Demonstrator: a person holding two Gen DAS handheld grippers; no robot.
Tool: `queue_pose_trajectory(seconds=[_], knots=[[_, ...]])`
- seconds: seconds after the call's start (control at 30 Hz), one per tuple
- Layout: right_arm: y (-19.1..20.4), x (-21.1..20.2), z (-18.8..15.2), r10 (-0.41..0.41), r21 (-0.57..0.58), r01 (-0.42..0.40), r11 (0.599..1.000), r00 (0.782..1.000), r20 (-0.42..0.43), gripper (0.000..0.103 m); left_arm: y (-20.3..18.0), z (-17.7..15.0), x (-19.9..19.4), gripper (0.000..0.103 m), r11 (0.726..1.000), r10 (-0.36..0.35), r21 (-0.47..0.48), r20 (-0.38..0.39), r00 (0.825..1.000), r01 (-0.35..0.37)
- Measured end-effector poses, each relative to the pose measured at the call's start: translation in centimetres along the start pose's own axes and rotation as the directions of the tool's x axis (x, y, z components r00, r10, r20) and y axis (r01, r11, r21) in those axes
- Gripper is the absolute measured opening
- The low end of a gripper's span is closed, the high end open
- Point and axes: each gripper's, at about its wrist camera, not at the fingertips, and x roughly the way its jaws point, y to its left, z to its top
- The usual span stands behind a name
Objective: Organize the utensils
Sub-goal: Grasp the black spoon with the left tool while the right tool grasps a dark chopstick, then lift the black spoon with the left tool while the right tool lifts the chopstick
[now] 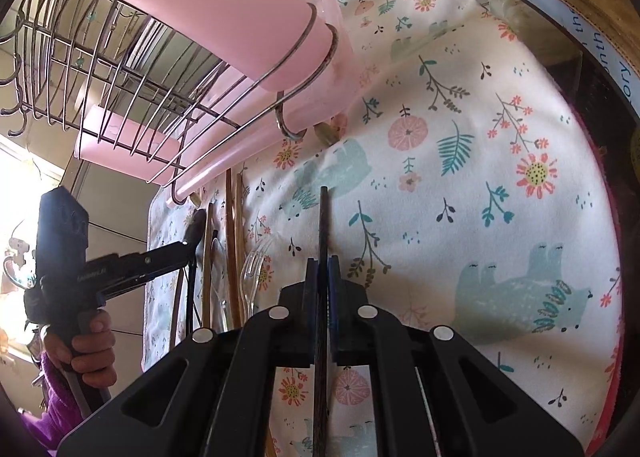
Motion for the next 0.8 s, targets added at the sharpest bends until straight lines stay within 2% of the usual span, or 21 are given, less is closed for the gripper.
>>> queue_pose_trajectory(seconds=[0.17,0.37,0.47,0.53,0.63,0.8], knots=[[-0.3,0.0,0.0,0.009,0.004,-0.009,1.000,1.000,-0.003,0.005,0.3,0.6,0.7,0.028,0.999,-0.023,-0.025,-0.011,1.000,0.023],[-0.3,-0.1,-0.1,0.011,0.010,-0.011,1.000,1.000,-0.005,0.005,-0.2,1.2,1.3,0.027,1.000,-0.026,-0.010,0.027,0.999,0.026],[-0.3,0.0,0.0,0.016,0.019,-0.016,1.000,1.000,-0.008,0.005,0.0,1.3,1.2,0.014,0.998,-0.060,-0.012,0.042,0.997,0.061],[-0.5,-0.1,0.1,0.021,0.024,-0.021,0.999,1.000,-0.010,0.005,0.0,1.1,1.0,0.009,0.995,-0.097,-0.004,0.053,0.994,0.098],[-0.6,-0.1,0.1,0.024,0.026,-0.024,0.999,1.000,-0.010,0.005,-0.3,0.5,0.1,0.003,0.993,-0.114,0.031,0.083,0.990,0.111],[0.2,-0.6,-0.2,0.006,-0.009,-0.006,1.000,1.000,0.005,0.005,-0.9,-0.2,-1.8,0.001,0.990,-0.134,0.071,0.134,0.982,0.126]])
